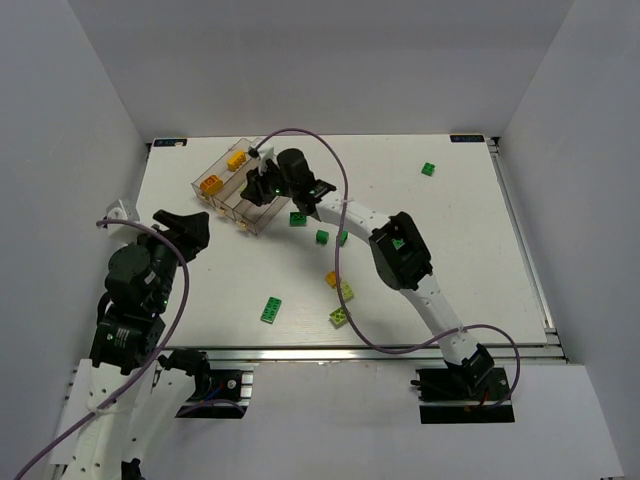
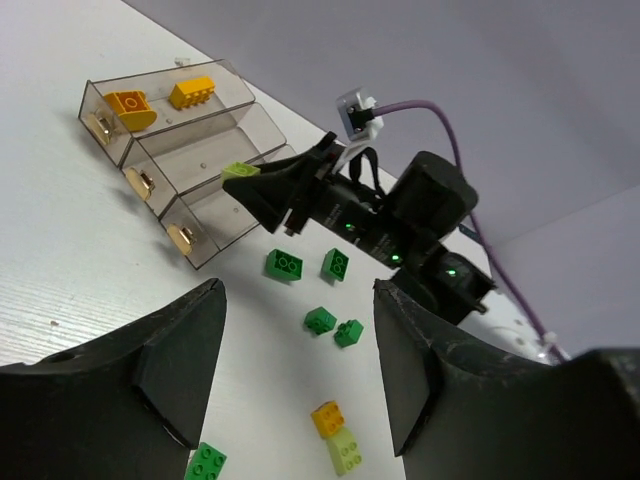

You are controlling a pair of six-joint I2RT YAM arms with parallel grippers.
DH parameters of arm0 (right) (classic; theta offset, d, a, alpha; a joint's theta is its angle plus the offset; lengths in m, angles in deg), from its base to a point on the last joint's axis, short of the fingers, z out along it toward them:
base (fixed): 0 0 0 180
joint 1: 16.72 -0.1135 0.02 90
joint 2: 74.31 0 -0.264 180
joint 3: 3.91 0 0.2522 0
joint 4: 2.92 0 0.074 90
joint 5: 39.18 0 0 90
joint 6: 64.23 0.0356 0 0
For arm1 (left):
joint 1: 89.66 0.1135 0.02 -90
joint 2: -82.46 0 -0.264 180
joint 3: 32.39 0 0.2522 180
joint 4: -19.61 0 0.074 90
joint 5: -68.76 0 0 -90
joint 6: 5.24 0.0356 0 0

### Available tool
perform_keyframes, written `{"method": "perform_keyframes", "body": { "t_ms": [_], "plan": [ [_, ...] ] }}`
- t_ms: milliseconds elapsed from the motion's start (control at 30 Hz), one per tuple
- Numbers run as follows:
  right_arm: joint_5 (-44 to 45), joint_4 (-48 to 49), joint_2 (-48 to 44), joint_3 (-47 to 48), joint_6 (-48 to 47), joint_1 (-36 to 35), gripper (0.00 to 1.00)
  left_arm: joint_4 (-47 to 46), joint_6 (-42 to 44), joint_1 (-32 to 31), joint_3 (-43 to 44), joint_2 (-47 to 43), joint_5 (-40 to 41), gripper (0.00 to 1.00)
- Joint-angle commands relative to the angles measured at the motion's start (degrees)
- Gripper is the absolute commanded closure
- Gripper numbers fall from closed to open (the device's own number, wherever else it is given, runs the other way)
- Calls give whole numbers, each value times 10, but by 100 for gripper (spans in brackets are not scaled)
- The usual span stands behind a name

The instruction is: Sort the legos into containers by color

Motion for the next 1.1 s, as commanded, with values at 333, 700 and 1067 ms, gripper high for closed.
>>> {"method": "perform_keyframes", "body": {
  "t_ms": [333,700,1067],
  "plan": [
    [108,165,76,74,8,-20,100,36,-40,2,-15,-43,12,29],
    [123,230,129,114,-22,-38,74,38,-57,1,-29,-51,4,28],
    [95,255,89,65,-40,-37,34,21,-71,2,-48,-58,-18,28]
  ]
}}
